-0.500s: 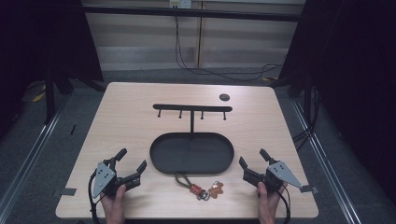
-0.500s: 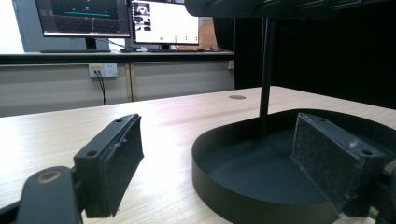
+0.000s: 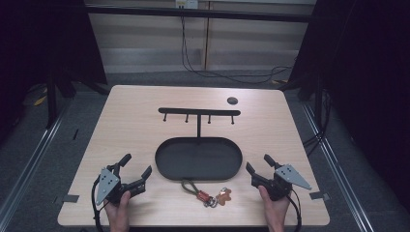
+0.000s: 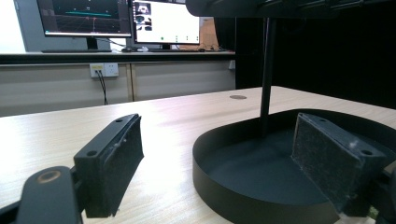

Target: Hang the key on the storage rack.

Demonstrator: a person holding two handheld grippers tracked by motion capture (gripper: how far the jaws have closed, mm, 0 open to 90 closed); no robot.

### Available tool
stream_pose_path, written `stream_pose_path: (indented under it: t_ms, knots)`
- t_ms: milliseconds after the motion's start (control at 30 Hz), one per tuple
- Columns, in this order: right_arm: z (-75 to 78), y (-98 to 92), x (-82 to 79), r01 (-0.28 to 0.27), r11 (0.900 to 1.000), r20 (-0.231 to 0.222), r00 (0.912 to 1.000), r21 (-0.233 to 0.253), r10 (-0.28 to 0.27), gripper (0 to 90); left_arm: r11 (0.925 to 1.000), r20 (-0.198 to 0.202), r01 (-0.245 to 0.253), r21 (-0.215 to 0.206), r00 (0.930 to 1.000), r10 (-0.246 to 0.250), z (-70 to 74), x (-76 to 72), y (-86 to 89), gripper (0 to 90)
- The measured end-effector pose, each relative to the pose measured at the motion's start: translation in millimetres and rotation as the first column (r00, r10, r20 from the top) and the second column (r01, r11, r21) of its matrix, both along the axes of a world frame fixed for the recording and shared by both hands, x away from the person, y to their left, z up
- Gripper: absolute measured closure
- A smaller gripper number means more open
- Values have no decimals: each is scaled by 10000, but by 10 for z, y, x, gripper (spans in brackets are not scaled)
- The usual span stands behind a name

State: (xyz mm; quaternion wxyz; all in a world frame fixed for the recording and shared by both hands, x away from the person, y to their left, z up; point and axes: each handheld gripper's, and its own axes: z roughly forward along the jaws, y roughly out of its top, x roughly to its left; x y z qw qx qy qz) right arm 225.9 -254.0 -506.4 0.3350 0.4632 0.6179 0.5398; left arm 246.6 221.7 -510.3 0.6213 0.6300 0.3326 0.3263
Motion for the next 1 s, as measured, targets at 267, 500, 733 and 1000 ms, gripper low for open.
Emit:
stream_pose_path:
  t_ms: [267, 500, 733, 1000]
  knots:
    - [19, 112, 19, -763, 9944, -453, 9963, -733, 731, 353, 10000, -3, 1, 71, 10000, -1, 1, 0, 5, 161]
    - [159, 172, -42, -1683, 9827, -722, 9840, -774, 1628, 459, 10000, 0, -1, -22, 10000, 1, 0, 0, -1, 161]
    - [284, 294, -9, -2893, 9542, -1698, 9468, -759, 2735, 506, 10000, -1, 1, 6, 10000, -1, 0, 0, 0, 161]
    - [387, 512, 92, -4463, 8928, -2923, 8633, -612, 4115, 531, 10000, -1, 19, 96, 10000, -19, 1, -1, 6, 161]
